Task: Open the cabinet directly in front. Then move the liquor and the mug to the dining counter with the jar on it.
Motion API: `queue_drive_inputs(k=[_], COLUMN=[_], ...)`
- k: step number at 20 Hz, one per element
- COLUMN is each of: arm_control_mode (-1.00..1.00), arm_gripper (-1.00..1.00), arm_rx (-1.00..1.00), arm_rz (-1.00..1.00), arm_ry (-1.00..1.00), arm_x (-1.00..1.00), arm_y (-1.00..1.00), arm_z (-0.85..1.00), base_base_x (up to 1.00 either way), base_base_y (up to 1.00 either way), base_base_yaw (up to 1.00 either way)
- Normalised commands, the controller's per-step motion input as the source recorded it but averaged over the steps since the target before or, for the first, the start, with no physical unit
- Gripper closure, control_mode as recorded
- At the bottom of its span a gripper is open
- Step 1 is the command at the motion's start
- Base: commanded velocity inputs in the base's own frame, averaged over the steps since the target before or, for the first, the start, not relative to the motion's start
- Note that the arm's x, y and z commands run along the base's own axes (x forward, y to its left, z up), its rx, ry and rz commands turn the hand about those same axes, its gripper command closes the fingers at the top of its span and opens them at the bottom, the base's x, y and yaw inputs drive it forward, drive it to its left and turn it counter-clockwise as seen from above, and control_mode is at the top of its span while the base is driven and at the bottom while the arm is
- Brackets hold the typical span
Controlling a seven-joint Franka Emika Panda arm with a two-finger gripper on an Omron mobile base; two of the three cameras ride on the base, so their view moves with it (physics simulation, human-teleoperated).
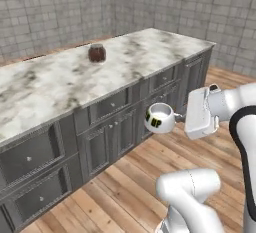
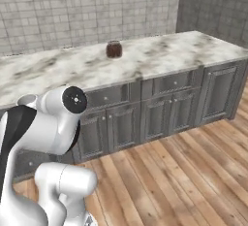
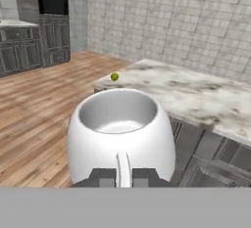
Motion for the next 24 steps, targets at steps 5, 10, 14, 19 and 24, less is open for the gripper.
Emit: queue_drive_inputs(k=[5,10,14,19,24], arm_control_mode=[1.00,1.00,1.00,1.00,1.00], arm_gripper=[1.00,1.00,1.00,1.00,1.00], arm_rx=[0.00,0.00,0.00,0.00,0.00], arm_rz=[0.00,0.00,0.00,0.00,0.00], arm_ry=[0.00,0.00,0.00,0.00,0.00], arm_x=[0.00,0.00,0.00,0.00,0.00], arm_y=[0.00,0.00,0.00,0.00,0.00], arm_z=[0.00,0.00,0.00,0.00,0.00], base_base_x=[1.00,0.96,0.84,0.63,0.64], base_base_y=[-0.40,-0.65,-0.90,-1.00,-1.00], base_base_yaw=[0.21,0.40,0.39,0.32,0.31])
